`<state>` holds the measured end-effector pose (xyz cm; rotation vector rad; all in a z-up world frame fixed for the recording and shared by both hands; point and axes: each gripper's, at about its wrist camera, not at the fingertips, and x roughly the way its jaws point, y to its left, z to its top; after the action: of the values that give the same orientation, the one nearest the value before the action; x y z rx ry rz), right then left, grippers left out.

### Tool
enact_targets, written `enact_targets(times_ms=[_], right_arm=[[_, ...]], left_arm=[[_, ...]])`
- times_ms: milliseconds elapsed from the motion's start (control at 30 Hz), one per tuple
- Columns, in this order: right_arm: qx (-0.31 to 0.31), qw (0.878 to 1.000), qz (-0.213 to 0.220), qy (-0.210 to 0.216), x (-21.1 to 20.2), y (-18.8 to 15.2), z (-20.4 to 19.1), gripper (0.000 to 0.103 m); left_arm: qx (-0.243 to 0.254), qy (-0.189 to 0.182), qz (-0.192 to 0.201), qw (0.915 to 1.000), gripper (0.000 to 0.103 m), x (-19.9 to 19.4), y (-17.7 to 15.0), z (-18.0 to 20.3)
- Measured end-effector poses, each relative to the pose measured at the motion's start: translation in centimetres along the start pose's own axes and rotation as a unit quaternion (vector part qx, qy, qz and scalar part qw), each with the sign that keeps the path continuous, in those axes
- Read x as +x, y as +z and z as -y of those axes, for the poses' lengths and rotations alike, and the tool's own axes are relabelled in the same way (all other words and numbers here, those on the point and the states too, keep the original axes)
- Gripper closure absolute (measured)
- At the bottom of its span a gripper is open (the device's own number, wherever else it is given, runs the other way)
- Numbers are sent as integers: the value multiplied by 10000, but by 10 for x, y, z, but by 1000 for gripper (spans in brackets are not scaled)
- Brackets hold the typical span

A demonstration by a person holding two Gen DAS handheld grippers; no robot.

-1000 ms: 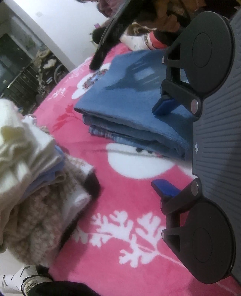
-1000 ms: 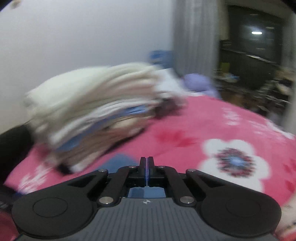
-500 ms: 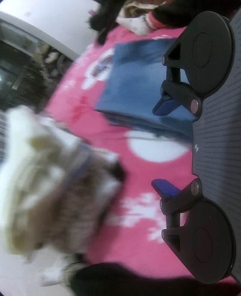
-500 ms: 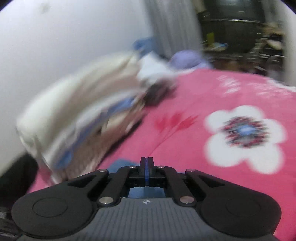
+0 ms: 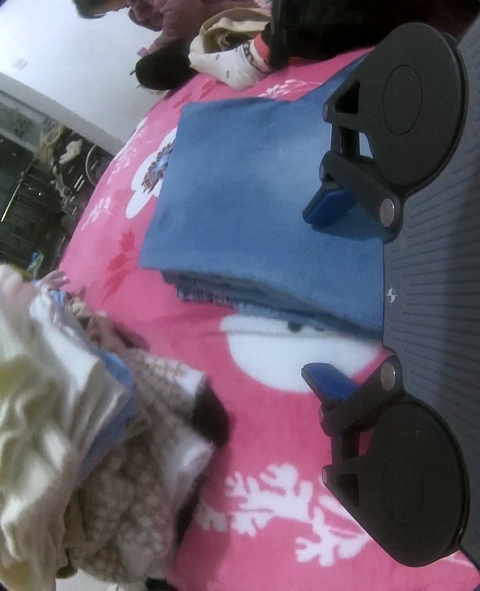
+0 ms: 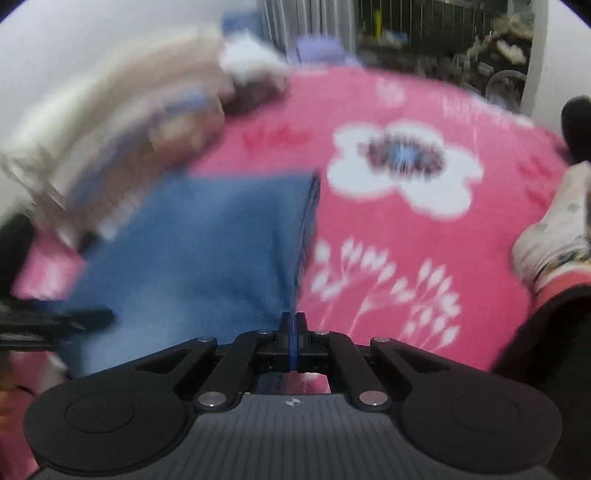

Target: Fold clothes

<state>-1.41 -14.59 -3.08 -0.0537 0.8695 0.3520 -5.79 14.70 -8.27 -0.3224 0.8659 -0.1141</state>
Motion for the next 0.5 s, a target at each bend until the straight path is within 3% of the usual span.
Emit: enact_targets(times_ms=[100, 167, 233, 333, 433, 500], right_arm=[[-377, 9985, 162, 359, -45, -8, -16, 103], [-633, 9967, -249, 447, -42, -31, -28, 103], [-762, 9946, -698, 135, -13, -57, -33, 103], [-619, 9960, -643, -61, 1, -65, -31, 103], [-444, 9982, -363, 186, -35, -50, -32, 103], [-510, 9974, -442, 261, -42, -56, -39, 103]], left_arm=[[-67, -29, -27, 10000, 18, 4, 2, -3], [-7, 8, 2, 10000, 16, 7, 4, 1], [84, 26, 13, 10000, 13, 6, 2, 4], [252, 103, 68, 9996, 13, 4, 1, 6], [195, 70, 48, 9998, 13, 4, 2, 4], [179, 64, 38, 9998, 13, 5, 3, 4]])
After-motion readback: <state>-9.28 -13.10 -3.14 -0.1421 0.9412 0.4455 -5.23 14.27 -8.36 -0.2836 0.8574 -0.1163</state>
